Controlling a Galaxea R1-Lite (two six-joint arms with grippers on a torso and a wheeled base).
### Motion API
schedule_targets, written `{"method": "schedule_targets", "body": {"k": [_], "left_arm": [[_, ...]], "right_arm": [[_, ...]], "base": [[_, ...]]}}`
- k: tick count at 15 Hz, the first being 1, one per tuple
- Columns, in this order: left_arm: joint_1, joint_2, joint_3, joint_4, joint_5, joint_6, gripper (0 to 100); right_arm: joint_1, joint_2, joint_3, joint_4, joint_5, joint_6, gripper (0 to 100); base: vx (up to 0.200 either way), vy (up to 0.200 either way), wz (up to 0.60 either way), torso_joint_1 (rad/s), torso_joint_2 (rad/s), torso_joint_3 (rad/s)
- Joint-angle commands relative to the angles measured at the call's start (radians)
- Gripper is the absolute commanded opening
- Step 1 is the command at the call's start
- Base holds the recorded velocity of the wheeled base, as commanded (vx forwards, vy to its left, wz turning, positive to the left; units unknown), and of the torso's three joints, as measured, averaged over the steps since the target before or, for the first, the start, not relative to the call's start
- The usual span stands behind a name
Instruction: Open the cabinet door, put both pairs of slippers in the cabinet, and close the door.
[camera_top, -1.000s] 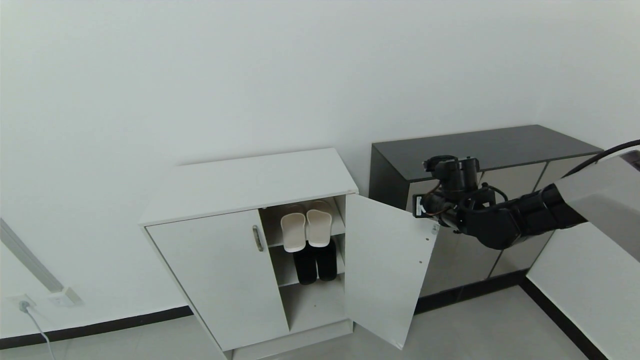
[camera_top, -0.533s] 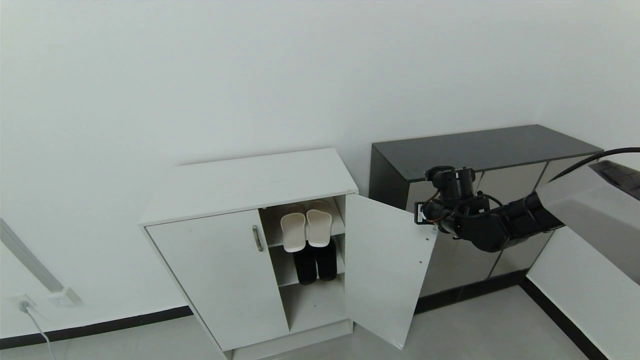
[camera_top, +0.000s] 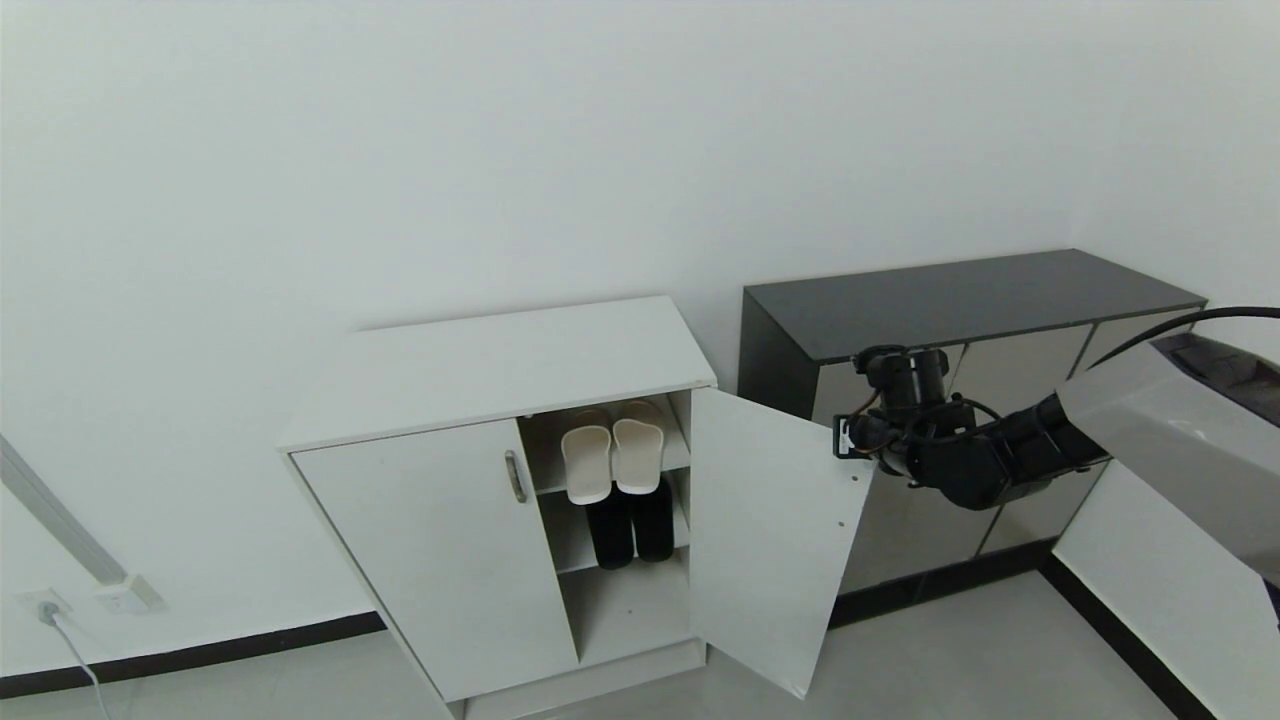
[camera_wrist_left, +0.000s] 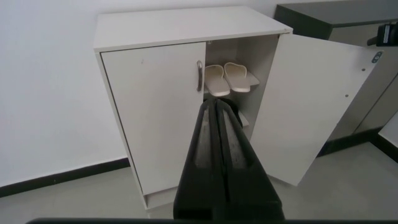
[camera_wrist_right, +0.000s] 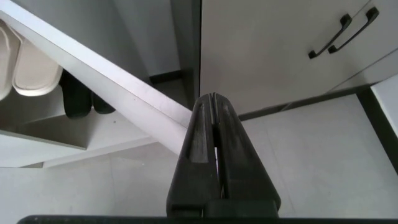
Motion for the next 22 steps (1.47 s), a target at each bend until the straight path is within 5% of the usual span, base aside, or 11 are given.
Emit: {"method": "schedule_targets", "body": {"k": [1, 11, 22], "left_arm": [[0.000, 0.001, 0.000, -0.001, 0.001, 0.000, 0], [0.000, 0.001, 0.000, -0.001, -0.001, 0.000, 0], [0.000, 0.001, 0.000, -0.001, -0.001, 0.000, 0]], "right_arm": [[0.000, 0.009, 0.000, -0.002, 0.000, 0.001, 0], [0.032, -0.024, 0.060, -0.002, -0.002, 0.004, 0], [0.264, -0.156, 0.287, -0.129, -0.016, 0.010, 0]], "base": [[0.000, 0.000, 0.00, 0.000, 0.00, 0.000], [0.000, 0.000, 0.00, 0.000, 0.00, 0.000], [0.000, 0.000, 0.00, 0.000, 0.00, 0.000]]}}
